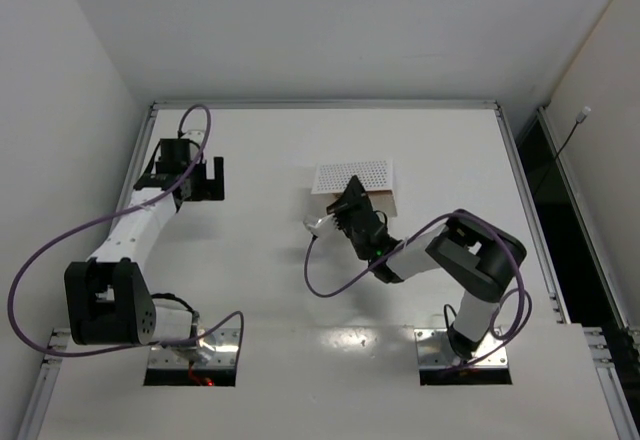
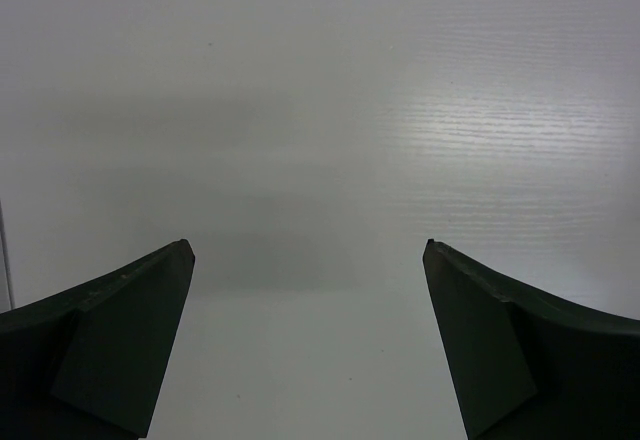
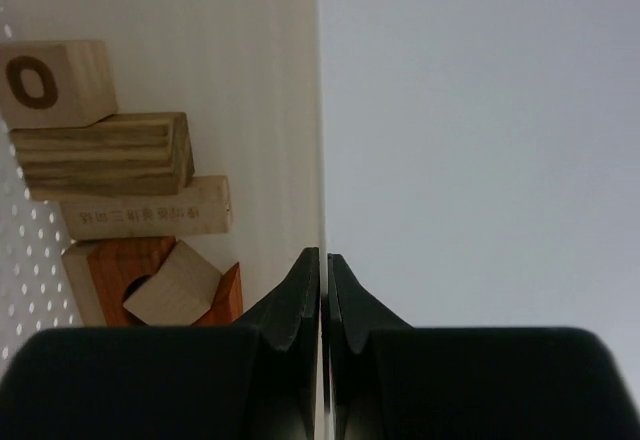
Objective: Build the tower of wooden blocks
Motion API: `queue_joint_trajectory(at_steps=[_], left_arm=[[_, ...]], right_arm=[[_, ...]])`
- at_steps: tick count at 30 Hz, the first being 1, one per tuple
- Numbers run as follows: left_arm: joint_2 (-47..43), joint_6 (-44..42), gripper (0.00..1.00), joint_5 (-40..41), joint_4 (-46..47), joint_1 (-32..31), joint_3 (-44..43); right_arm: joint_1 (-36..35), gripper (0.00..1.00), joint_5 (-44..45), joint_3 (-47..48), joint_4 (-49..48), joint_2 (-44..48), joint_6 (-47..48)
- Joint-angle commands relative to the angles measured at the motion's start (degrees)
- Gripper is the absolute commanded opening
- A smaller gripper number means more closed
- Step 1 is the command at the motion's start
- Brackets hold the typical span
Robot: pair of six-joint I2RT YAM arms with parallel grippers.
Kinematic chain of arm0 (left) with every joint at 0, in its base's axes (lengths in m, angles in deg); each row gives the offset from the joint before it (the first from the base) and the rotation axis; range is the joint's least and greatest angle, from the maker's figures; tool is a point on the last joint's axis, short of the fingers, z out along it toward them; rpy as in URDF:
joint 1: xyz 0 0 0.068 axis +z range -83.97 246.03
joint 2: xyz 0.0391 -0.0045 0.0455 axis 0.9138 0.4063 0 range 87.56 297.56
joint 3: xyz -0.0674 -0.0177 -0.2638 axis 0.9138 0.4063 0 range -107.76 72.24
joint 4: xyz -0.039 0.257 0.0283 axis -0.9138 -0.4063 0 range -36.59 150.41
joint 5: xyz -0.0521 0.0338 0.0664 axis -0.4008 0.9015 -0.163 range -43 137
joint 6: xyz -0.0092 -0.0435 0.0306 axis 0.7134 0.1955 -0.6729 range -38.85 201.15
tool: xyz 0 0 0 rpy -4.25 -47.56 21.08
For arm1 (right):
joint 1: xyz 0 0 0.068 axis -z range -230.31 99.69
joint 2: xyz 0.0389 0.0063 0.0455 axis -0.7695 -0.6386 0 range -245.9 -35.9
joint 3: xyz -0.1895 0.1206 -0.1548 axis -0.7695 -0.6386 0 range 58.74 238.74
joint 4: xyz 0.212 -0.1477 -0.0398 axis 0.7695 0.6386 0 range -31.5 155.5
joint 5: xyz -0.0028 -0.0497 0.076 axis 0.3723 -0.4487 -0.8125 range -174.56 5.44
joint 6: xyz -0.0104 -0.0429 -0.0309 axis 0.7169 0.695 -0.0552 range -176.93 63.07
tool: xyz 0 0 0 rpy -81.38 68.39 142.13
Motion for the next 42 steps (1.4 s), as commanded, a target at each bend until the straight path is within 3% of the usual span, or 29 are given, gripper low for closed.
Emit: queue_joint_trajectory(at_steps=[1, 6, 13, 25, 29, 35, 42], left_arm=[[-2.4, -0.5, 1.00, 1.2, -0.3, 0.6, -2.0], [-2.9, -0.5, 1.00, 1.8, -0.3, 0.6, -1.4], [-2.4, -0.5, 1.00, 1.8, -0.3, 0.6, -2.1], [-0.5, -2.2, 1.00, 2.9, -2.1, 0.6, -7.4], [-1.1, -2.2, 1.00, 2.9, -2.8, 0.6, -8.1], [-1.1, -1.7, 1.00, 3.4, -1.8, 0.6, -7.6], [-1.6, -1.2, 1.00, 3.4, -1.8, 0.6, -7.0]], right_arm=[[-0.7, 0.00, -6.5, 3.1, -40.3, 2.8, 8.0], [-0.1, 0.00, -12.3, 8.5, -40.3, 2.2, 13.9], [1.7, 0.00, -27.5, 11.5, -40.3, -4.4, 26.7], [6.6, 0.00, -25.7, 36.7, -40.3, -21.9, 31.6], [6.6, 0.00, -24.8, 34.7, -40.3, -20.3, 32.1], [5.5, 0.00, -25.9, 24.1, -40.3, -16.6, 32.1], [4.4, 0.00, -21.4, 24.9, -40.3, -14.7, 33.1]])
